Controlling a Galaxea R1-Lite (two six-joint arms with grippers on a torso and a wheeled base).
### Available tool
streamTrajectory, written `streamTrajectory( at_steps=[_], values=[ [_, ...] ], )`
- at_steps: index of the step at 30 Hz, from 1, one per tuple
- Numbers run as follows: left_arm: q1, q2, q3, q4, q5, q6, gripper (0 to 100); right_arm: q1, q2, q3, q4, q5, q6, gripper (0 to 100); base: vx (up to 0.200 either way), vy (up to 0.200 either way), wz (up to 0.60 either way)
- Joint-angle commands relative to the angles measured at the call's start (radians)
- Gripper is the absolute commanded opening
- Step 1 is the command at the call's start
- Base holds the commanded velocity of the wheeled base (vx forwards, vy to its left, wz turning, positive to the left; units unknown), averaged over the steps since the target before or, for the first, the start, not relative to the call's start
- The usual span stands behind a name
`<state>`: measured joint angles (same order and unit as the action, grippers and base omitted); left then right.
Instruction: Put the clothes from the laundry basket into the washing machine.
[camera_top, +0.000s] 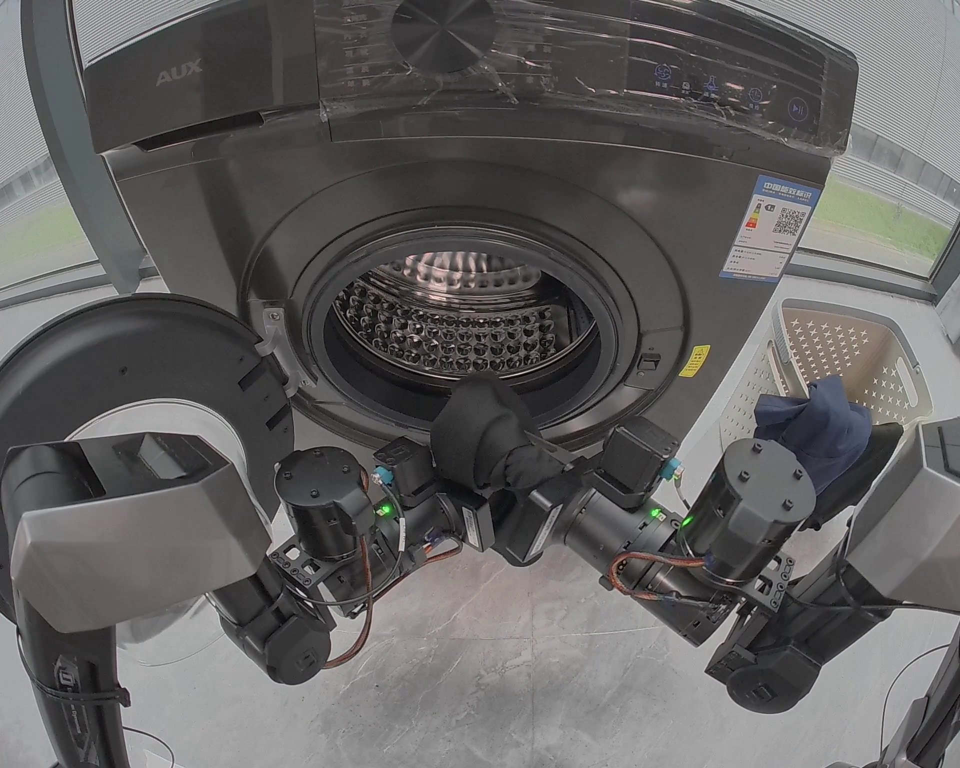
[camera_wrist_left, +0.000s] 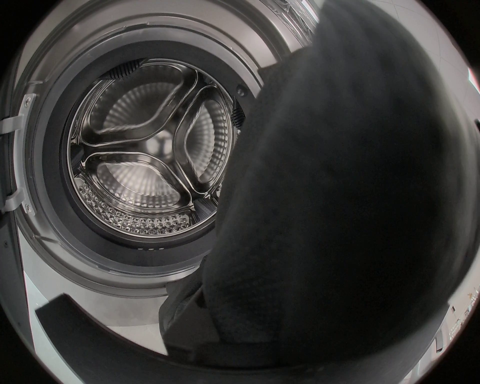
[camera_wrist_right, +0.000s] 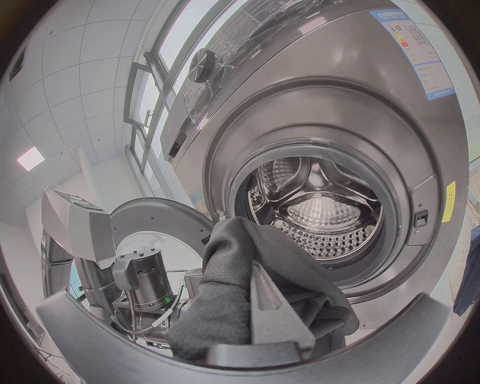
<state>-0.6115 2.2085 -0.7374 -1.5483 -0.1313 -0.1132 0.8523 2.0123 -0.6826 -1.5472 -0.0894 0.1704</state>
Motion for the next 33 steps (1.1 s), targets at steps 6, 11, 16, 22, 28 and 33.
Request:
streamTrajectory(
  at_steps=[6, 11, 16, 22, 28, 33],
  values=[
    [0.024, -0.036, 0.001, -0.001, 0.019, -0.006, 0, -0.091, -0.029, 0.026, 0.001, -0.015, 0.008, 0, 0.000, 0.000, 0.00],
    [0.032, -0.108, 0.044, 0.002, 0.019, -0.011, 0, -0.153, -0.020, 0.044, 0.001, -0.041, 0.026, 0, 0.000, 0.000, 0.00],
    [0.032, -0.167, 0.079, 0.002, 0.030, -0.043, 0, -0.139, 0.005, 0.047, 0.001, -0.044, 0.026, 0, 0.000, 0.000, 0.00],
    [0.030, -0.213, 0.121, 0.002, 0.041, -0.046, 0, -0.127, 0.019, 0.032, -0.001, -0.038, 0.026, 100, 0.000, 0.000, 0.00],
    [0.022, -0.277, 0.201, 0.002, 0.067, -0.039, 0, -0.090, -0.046, 0.109, 0.003, -0.026, 0.018, 100, 0.000, 0.000, 0.00],
    [0.018, -0.306, 0.262, 0.001, 0.087, -0.034, 0, -0.033, -0.133, 0.302, 0.001, 0.048, -0.020, 100, 0.000, 0.000, 0.00]
  ],
)
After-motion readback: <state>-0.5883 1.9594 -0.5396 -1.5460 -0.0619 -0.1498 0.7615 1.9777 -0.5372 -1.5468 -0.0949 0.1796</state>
